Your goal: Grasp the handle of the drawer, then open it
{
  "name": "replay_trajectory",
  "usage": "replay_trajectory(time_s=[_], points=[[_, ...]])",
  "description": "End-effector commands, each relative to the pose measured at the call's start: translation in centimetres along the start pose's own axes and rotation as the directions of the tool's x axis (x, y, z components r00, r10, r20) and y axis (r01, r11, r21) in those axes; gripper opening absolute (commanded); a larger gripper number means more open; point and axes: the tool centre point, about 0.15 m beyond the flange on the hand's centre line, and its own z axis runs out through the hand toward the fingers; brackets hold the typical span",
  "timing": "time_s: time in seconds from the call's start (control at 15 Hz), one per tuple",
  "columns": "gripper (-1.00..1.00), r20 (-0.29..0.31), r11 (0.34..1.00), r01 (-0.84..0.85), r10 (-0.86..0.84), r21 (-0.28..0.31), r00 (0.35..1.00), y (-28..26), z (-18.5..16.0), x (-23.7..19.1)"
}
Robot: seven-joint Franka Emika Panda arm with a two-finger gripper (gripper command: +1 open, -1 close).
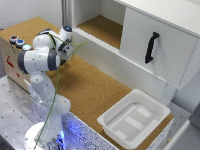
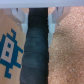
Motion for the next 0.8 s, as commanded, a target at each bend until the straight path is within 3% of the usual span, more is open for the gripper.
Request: replay_trajectory(time_s=[0.0,0.73], points=[[-1.0,-0.01,0.993,0.003,-0.002,0.116,1.0,6.4,3.3,-1.4],[-1.0,-0.001,0.993,0.009,-0.009,0.116,1.0,10.9,2.9,-1.3]])
